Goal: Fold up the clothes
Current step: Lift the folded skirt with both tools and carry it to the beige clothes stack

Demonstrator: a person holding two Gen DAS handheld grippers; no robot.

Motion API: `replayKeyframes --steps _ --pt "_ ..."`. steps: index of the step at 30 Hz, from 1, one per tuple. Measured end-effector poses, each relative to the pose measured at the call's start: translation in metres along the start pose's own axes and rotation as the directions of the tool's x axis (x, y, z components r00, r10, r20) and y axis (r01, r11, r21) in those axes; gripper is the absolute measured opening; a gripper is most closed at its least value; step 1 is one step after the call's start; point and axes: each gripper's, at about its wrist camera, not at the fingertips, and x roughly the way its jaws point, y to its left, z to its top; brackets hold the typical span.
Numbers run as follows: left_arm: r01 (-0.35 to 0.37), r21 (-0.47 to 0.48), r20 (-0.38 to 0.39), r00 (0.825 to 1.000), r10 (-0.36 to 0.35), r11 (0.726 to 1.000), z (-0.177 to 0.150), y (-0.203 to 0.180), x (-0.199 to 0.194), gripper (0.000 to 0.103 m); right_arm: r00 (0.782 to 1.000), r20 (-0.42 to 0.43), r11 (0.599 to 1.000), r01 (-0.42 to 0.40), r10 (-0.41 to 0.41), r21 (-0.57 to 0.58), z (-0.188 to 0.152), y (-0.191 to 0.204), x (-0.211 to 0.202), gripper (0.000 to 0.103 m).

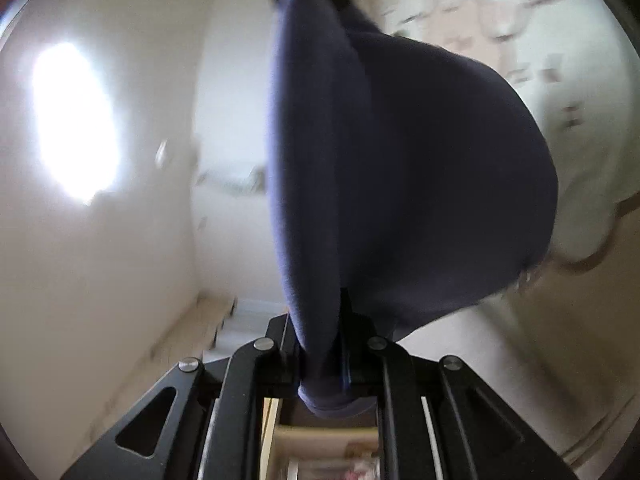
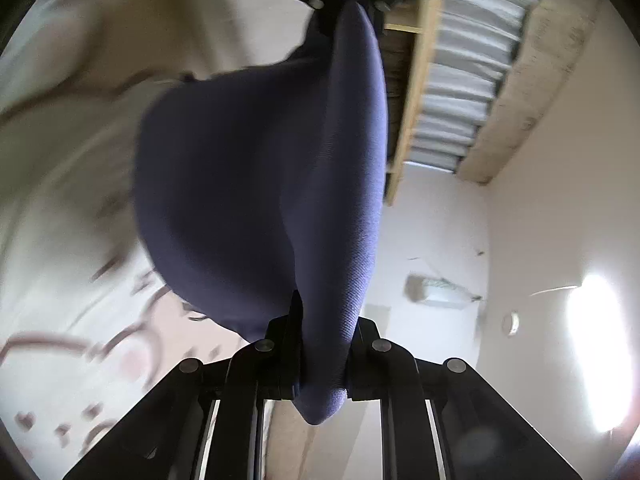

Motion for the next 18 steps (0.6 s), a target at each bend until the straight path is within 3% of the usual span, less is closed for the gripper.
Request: replayKeyframes --steps 4,9,12,18 --pt "0.009 -0.131 -0.137 0.990 -0.027 0.991 -0.057 0.069 0.023 0.014 0.995 0.084 0.997 0.057 -0.061 0.050 0.058 -0.068 0.039 0.015" --pt "-0.003 -0.277 -0.297 0.951 -0.083 0.961 -0.142 0.134 0.039 0.014 0.961 0.240 0.989 0.117 -0.136 0.094 0.142 -0.128 0.079 0.015" --pt "-0.057 -0.286 -0.391 0.918 -0.063 0.956 -0.183 0.150 0.049 0.014 0.928 0.331 0.983 0.143 -0.174 0.116 0.196 -0.146 0.101 0.015" --pt "-0.116 -0.276 -0.525 0.850 -0.049 0.954 -0.244 0.145 0.065 0.014 0.872 0.452 0.974 0.102 -0.186 0.203 0.280 -0.157 0.130 0.015"
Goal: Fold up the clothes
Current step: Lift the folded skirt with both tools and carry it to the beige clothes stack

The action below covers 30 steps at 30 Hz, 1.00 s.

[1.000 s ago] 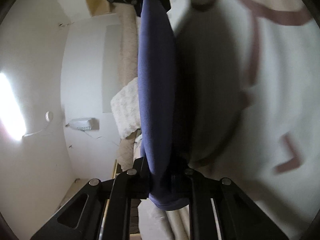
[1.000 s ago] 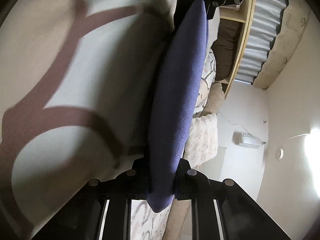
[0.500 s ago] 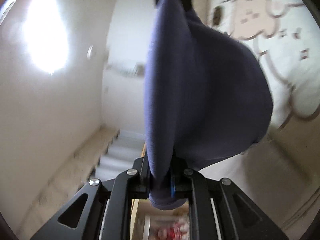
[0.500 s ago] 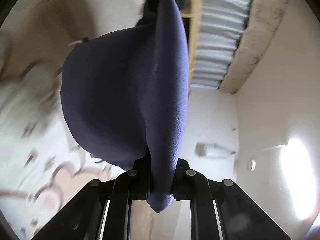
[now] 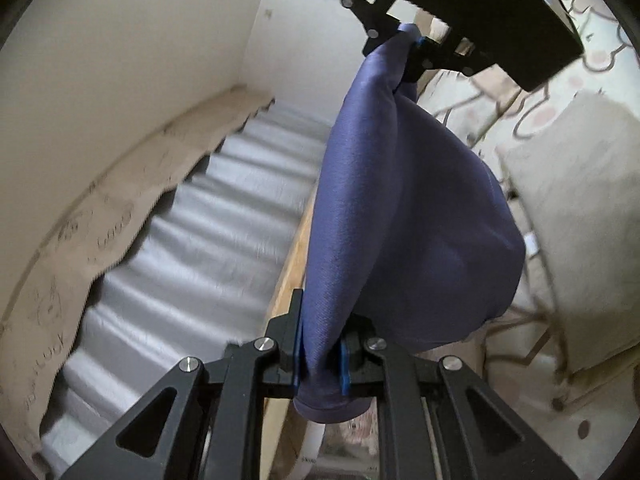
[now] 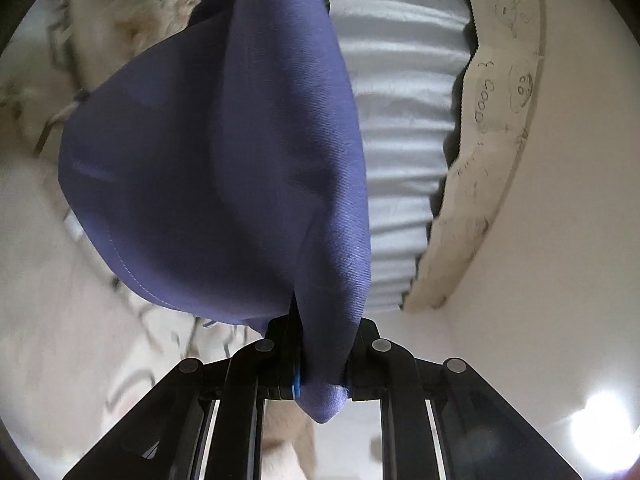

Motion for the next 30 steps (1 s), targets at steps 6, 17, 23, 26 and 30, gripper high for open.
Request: replayKeyframes --steps 6,17,23,26,30 --pt "0.049 -0.037 -0.071 0.996 -0.051 0.998 -0.016 -0.049 -0.012 0.014 0.995 0.091 0.999 -0.033 0.032 0.004 0.006 0.032 0.028 0.015" --pt "0.453 -0.225 -0.089 0.872 -0.481 0.863 0.032 -0.152 -0.096 0.016 0.972 0.158 0.981 -0.155 0.172 -0.115 -0.058 0.082 -0.007 0.015" --pt "0.558 -0.251 -0.101 0.797 -0.595 0.791 0.057 -0.215 -0.121 0.020 0.951 0.101 0.938 -0.266 0.293 -0.224 -0.104 0.135 -0.041 0.015" --pt "0.539 -0.198 -0.136 0.812 -0.567 0.819 0.060 -0.243 -0.126 0.023 0.947 0.073 0.931 -0.289 0.311 -0.222 -0.118 0.156 -0.048 0.015" --pt "0.497 -0.076 -0.166 0.848 -0.503 0.864 0.054 -0.273 -0.131 0.024 0.953 0.038 0.942 -0.291 0.301 -0.169 -0.125 0.173 -0.054 0.039"
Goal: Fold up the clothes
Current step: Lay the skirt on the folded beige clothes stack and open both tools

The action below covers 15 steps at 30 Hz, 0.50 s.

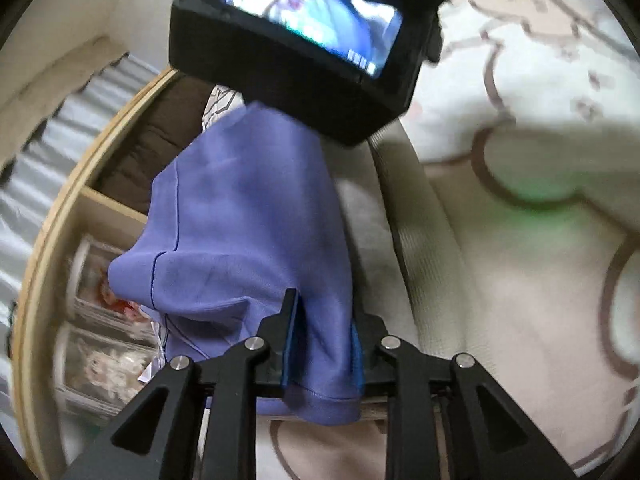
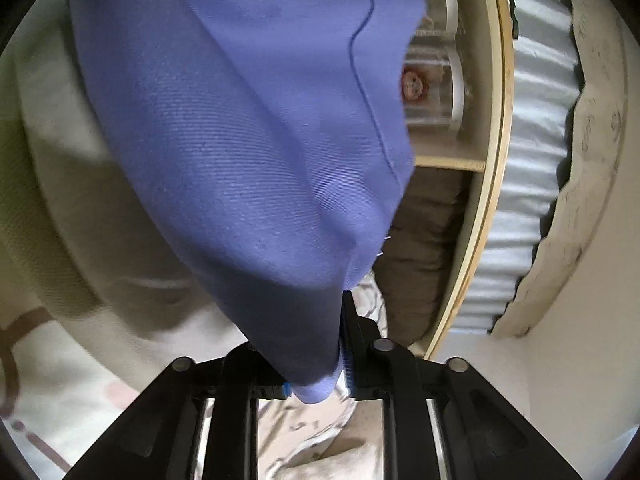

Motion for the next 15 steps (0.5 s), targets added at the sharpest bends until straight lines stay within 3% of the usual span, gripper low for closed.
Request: replayKeyframes --steps 1,2,4,6,9,10,11,13,15 --pt "-0.024 0.028 0.001 1.000 0.024 0.999 -0.002 -0.006 0.002 0.024 1.000 -0.020 1.000 0.002 -0.001 0.016 -0.002 0.005 -0.001 0.048" --pt "-0.038 0.042 0.005 0.999 0.038 0.998 -0.002 -0.009 0.002 0.024 0.999 -0.040 0.999 0.008 -0.006 0.035 -0.005 0.009 -0.003 0.067" --pt "-0.041 0.034 0.007 0.999 0.041 0.999 -0.001 -0.010 0.003 0.024 0.997 -0.075 0.996 0.023 -0.016 0.085 -0.014 0.013 -0.008 0.070" --pt "-0.031 0.015 0.017 0.999 0.031 0.999 0.000 -0.006 0.002 0.026 0.987 -0.160 0.983 -0.002 0.033 0.186 -0.027 0.011 -0.011 0.070" --pt "0.026 -0.032 0.054 0.998 -0.024 0.999 -0.005 0.008 -0.007 0.038 0.949 -0.286 0.905 -0.001 0.136 0.425 -0.052 -0.003 -0.018 0.070" --pt "0.062 -0.055 0.071 0.996 -0.058 0.997 -0.008 0.013 -0.013 0.047 0.936 -0.305 0.849 0.015 0.173 0.529 -0.060 -0.011 -0.022 0.070" --pt "0.129 -0.091 0.092 0.988 -0.121 0.987 -0.011 0.020 -0.022 0.058 0.927 -0.311 0.766 0.042 0.210 0.641 -0.068 -0.021 -0.029 0.070" --pt "0.255 -0.164 0.140 0.962 -0.233 0.953 -0.019 0.037 -0.039 0.063 0.926 -0.276 0.581 0.079 0.258 0.810 -0.078 -0.037 -0.043 0.070" --pt "0.352 -0.235 0.190 0.931 -0.313 0.906 -0.028 0.057 -0.055 0.067 0.935 -0.217 0.371 0.103 0.281 0.923 -0.086 -0.051 -0.059 0.070"
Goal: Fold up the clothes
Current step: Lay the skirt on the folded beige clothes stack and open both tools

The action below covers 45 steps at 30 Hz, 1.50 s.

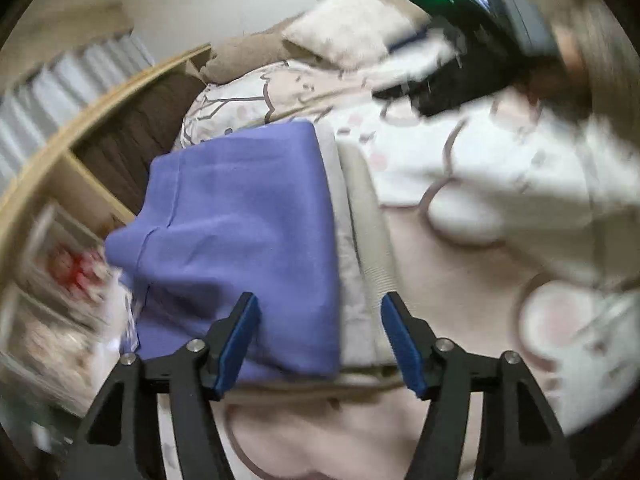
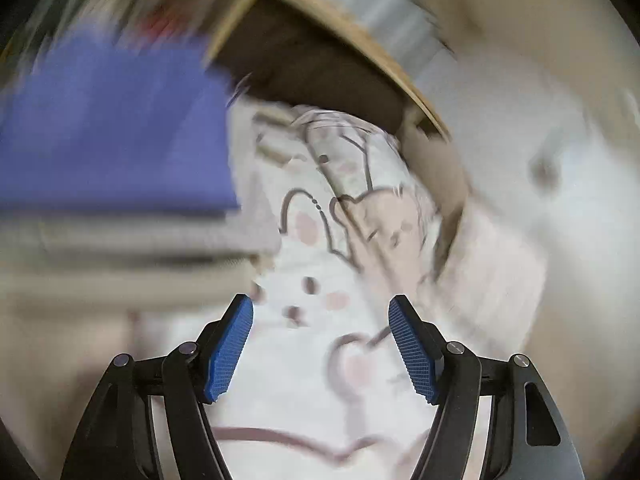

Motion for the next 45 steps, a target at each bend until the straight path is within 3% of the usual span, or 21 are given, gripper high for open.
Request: replayKeyframes --steps 3,6,9,12,17,21,25,29,32,35,37,38,42,45 --pt "0.079 -0.113 0.052 0.996 -0.073 0.990 0.006 0.036 -0.026 0.069 0.994 0.059 0.973 -0.101 0.090 0.209 0.007 0.003 -0.024 0.070" --pt "0.089 -0.241 0.077 0.994 -0.072 0.967 0.022 0.083 -0.027 0.069 0.970 0.159 0.932 -0.224 0.184 0.284 0.018 0.032 -0.047 0.070" --pt "0.122 -0.338 0.046 0.993 -0.113 0.933 0.028 0.117 0.001 0.069 0.936 0.234 0.899 -0.325 0.262 0.294 0.029 0.069 -0.062 0.070" --pt "0.136 -0.401 -0.025 0.987 -0.159 0.906 0.027 0.137 0.044 0.068 0.885 0.294 0.841 -0.445 0.360 0.308 0.033 0.105 -0.074 0.070" --pt "0.119 -0.426 -0.088 0.981 -0.172 0.897 0.014 0.152 0.086 0.068 0.867 0.234 0.829 -0.492 0.440 0.265 0.034 0.150 -0.077 0.070" --pt "0.145 -0.445 -0.038 0.983 -0.181 0.884 0.011 0.155 0.073 0.068 0.875 0.187 0.842 -0.481 0.446 0.245 0.022 0.150 -0.088 0.070" --pt "0.146 -0.474 0.028 0.988 -0.151 0.868 0.007 0.159 0.045 0.069 0.893 0.130 0.815 -0.446 0.430 0.370 0.008 0.113 -0.109 0.070" --pt "0.102 -0.503 0.105 0.993 -0.056 0.858 -0.001 0.149 0.000 0.101 0.902 0.038 0.749 -0.381 0.431 0.542 0.000 0.074 -0.134 0.070" --pt "0.105 -0.537 0.169 0.986 -0.015 0.837 -0.009 0.134 -0.036 0.103 0.923 0.032 0.727 -0.322 0.383 0.607 -0.004 0.053 -0.159 0.071" --pt "0.143 -0.546 0.218 0.976 -0.025 0.826 -0.012 0.115 -0.066 0.103 0.949 0.008 0.744 -0.253 0.316 0.619 -0.006 0.038 -0.180 0.071" --pt "0.138 -0.528 0.210 0.977 -0.028 0.838 -0.012 0.100 -0.081 0.103 0.967 0.018 0.762 -0.211 0.254 0.612 -0.009 0.028 -0.194 0.089" --pt "0.136 -0.517 0.207 0.978 -0.031 0.845 -0.011 0.093 -0.087 0.103 0.976 0.024 0.772 -0.187 0.218 0.607 -0.011 0.024 -0.203 0.103" --pt "0.136 -0.476 0.202 0.979 -0.043 0.869 -0.009 0.062 -0.114 0.103 0.990 0.003 0.815 -0.115 0.138 0.567 -0.017 0.016 -0.230 0.103" --pt "0.142 -0.485 0.208 0.977 -0.044 0.863 -0.012 0.045 -0.129 0.103 0.994 0.009 0.818 -0.092 0.105 0.568 -0.022 0.008 -0.253 0.103"
